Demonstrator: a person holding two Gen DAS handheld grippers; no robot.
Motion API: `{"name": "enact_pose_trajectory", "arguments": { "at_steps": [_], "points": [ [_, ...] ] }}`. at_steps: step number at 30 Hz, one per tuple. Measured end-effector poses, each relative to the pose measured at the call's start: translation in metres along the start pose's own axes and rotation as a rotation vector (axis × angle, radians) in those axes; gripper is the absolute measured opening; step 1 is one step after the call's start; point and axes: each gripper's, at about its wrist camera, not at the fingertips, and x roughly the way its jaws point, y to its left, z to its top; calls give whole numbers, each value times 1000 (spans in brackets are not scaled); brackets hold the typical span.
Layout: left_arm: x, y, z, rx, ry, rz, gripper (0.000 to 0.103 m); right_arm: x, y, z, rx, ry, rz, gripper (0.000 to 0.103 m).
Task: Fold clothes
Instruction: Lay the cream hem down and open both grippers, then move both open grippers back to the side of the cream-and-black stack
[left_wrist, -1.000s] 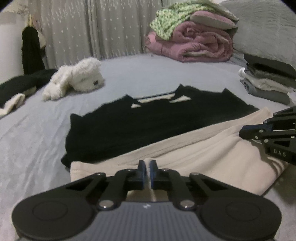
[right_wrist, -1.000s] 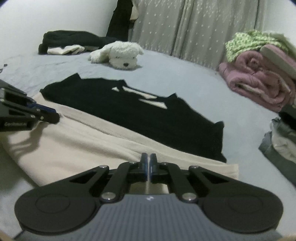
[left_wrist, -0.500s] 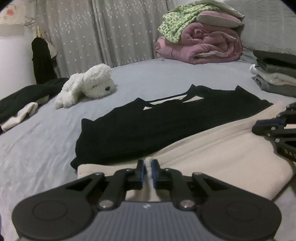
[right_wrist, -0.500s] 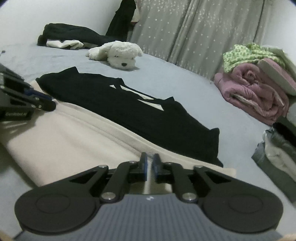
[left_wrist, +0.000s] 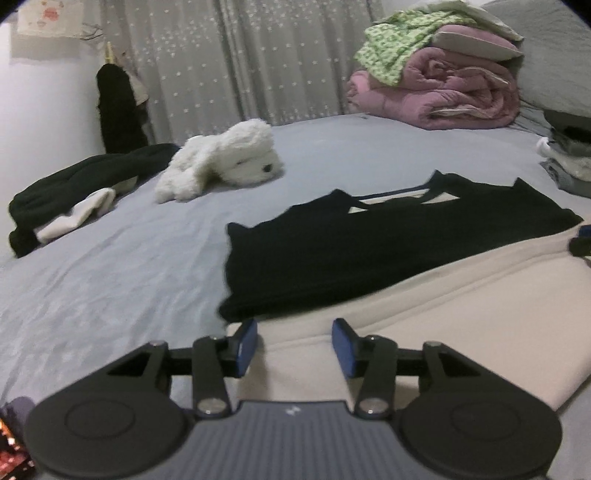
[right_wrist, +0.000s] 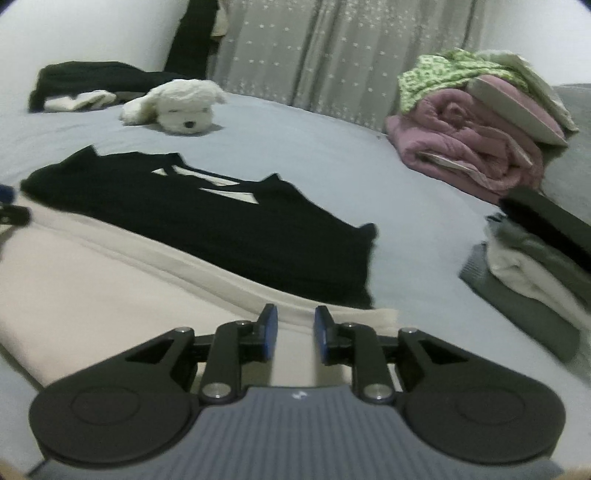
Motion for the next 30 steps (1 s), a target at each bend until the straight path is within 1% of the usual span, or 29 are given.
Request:
{"name": "enact_pose_trajectory", "arguments": {
  "at_steps": [2, 3, 4, 5, 6, 10, 13, 16, 17, 19, 20, 22, 26, 30],
  "points": [
    [-5, 5, 0, 1, 4, 42, 46, -9, -5, 1, 18, -9, -5, 23],
    [-8, 9, 0, -13, 2, 44, 46, -14, -7, 2, 26, -16, -4, 23],
    [-13, 13, 1, -39, -3, 34, 46, -19, -8, 2, 32, -27, 4, 26],
    [-18, 17, 3, -67, -9, 22, 46, -25, -9, 3, 39, -37, 17, 26],
    [-24, 20, 5, -95, -19, -1, 46, -30, -8, 5, 46, -44, 39, 27],
    [-43, 11, 11, -146, -39, -139, 47, -49, 10, 8, 44, -52, 166, 28],
    [-49, -12, 11, -111, -35, -255, 47, -53, 30, 8, 26, -35, 252, 28],
    [-51, -41, 5, -29, -10, -351, 47, -56, 48, 6, 17, -11, 322, 28],
    [-51, -48, 2, 0, 5, -368, 47, -56, 52, 5, 14, -3, 337, 28],
    [-50, -61, -6, 59, 37, -394, 45, -55, 58, 2, 5, 16, 361, 28],
    [-50, -68, -9, 89, 53, -407, 46, -54, 61, 0, 1, 27, 370, 28],
    [-49, -68, -17, 122, 55, -409, 47, -51, 59, -7, -2, 49, 374, 28],
    [-48, -48, -23, 91, 61, -431, 48, -51, 42, -17, 50, 60, 398, 28],
    [-52, -29, -29, 71, 58, -457, 48, -55, 12, -26, 130, 62, 416, 28]
  ]
}}
